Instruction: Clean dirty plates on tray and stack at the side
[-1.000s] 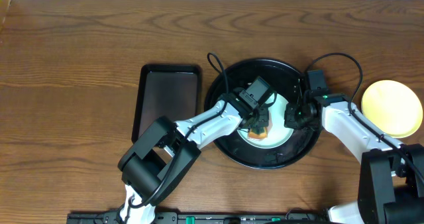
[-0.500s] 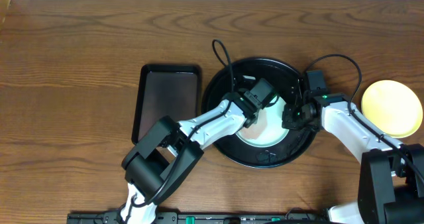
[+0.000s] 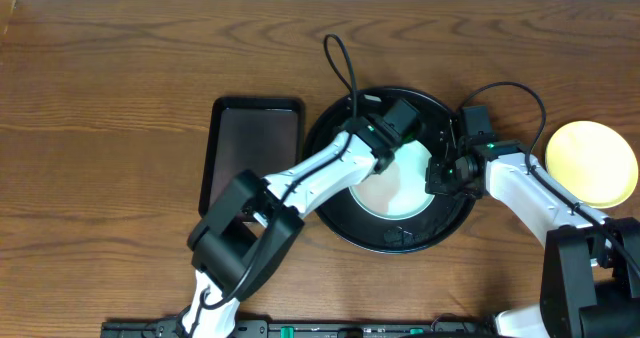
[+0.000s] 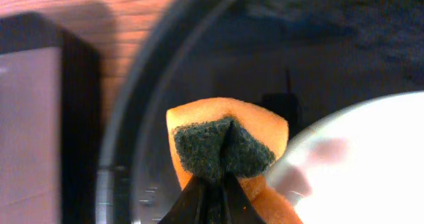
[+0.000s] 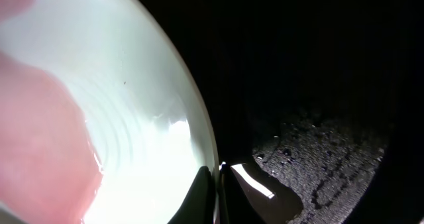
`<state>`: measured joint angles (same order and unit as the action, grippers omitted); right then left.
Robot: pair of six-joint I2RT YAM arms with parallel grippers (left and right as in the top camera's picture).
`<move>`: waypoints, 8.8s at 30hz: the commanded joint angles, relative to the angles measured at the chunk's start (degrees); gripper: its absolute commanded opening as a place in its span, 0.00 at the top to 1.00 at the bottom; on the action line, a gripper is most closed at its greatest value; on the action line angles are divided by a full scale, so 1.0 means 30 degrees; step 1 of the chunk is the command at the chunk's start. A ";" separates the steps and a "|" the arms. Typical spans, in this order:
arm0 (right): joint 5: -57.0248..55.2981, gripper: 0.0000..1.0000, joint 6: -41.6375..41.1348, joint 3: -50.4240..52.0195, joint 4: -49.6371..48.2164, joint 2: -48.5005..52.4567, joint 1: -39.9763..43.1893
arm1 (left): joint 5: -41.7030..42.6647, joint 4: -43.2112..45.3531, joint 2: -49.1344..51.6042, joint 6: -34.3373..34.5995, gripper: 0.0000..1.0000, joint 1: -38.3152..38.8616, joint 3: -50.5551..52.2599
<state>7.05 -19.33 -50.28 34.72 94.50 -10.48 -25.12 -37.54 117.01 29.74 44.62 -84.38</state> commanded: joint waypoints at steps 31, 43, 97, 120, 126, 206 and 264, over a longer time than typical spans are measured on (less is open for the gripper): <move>-0.1683 0.99 0.1158 0.0051 0.0051 0.0095 0.0102 | 1.0586 0.2433 -0.7118 -0.3497 0.93 -0.3599 0.4058; -0.1676 0.99 0.1020 0.0051 0.0211 0.0095 0.0102 | 0.6433 0.6266 -0.2127 -0.2674 0.93 0.0495 0.4058; -0.1253 0.99 0.1392 0.0051 -0.0350 0.0095 0.0102 | 1.2145 0.5413 -0.9071 -0.4779 0.93 -0.5457 0.7213; -0.1173 0.99 0.1384 0.0051 -0.0291 0.0095 0.0102 | 0.5982 0.9202 -0.2353 -0.1341 0.93 -0.0576 0.7315; -0.1180 0.99 0.1384 0.0051 -0.0284 0.0095 0.0102 | 0.3818 0.9267 -0.2361 -0.1552 0.93 -0.1931 0.7242; -0.6892 0.99 0.7577 -0.1457 -0.2441 -0.7278 -0.1960 | 0.6739 0.2688 -0.8444 -0.3191 0.20 -1.0724 1.0659; -2.5558 0.99 2.8931 -0.1472 -0.6244 -0.7424 -1.6079 | 0.6732 0.2688 -0.8444 -0.3191 0.19 -1.0724 1.0659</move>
<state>-66.74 64.82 -53.91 16.34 73.30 -57.76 -4.62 -29.39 91.31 20.71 12.75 -52.07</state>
